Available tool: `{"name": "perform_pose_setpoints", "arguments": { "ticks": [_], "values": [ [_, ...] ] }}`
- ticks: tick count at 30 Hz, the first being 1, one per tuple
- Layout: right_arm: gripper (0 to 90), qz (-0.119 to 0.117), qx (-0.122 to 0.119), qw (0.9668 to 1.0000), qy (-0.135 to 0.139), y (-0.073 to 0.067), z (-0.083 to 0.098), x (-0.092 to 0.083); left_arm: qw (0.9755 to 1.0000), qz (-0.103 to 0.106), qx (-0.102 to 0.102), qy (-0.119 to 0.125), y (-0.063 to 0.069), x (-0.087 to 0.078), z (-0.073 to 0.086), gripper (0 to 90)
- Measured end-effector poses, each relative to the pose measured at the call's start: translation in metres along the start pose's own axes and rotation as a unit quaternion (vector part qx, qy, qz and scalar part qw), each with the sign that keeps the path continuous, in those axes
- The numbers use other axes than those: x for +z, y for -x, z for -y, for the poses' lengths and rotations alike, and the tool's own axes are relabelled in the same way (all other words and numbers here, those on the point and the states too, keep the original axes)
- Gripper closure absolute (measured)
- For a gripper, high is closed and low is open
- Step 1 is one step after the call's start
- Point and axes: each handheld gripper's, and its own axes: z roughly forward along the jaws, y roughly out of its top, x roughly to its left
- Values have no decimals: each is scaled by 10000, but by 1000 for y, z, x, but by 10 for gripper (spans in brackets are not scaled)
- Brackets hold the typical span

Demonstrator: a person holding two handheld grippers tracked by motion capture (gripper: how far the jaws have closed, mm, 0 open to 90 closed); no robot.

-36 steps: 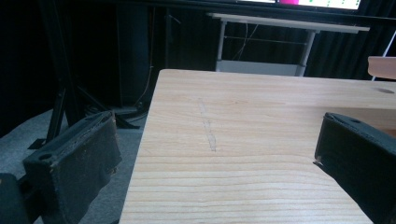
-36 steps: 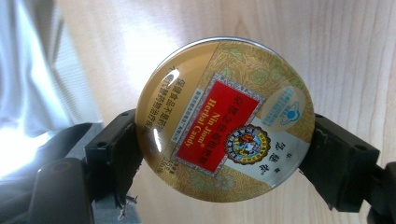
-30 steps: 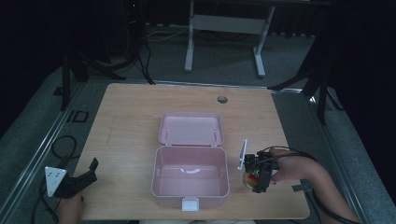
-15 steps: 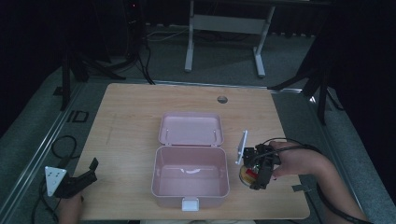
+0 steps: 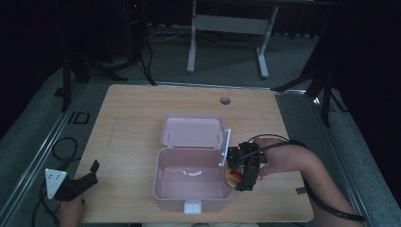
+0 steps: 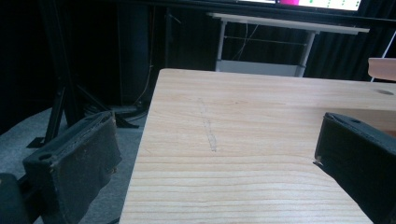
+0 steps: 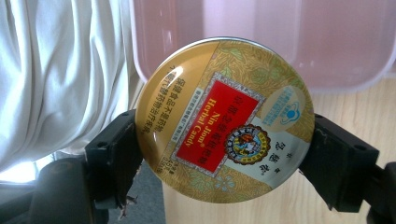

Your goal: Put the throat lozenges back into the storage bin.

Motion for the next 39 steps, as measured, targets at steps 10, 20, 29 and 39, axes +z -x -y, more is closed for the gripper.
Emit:
{"name": "perform_pose_setpoints", "arguments": {
  "ticks": [10, 20, 29, 39],
  "values": [
    [197, -21, -304, 9995, 61, -3, -31, 5, 10000, 7, 1, -7, 0, 0, 0, 4],
    [197, 4, -434, 9990, 43, 3, -51, 27, 10000, 25, -7, -7, 0, 0, 0, 4],
    [196, -4, -491, 9988, -15, 12, -53, 53, 10000, 21, -3, -4, 0, 0, 0, 4],
    [196, -170, -559, 9979, -287, 17, -56, 82, 10000, 4, 11, 3, 0, 0, 0, 4]
  ]
}}
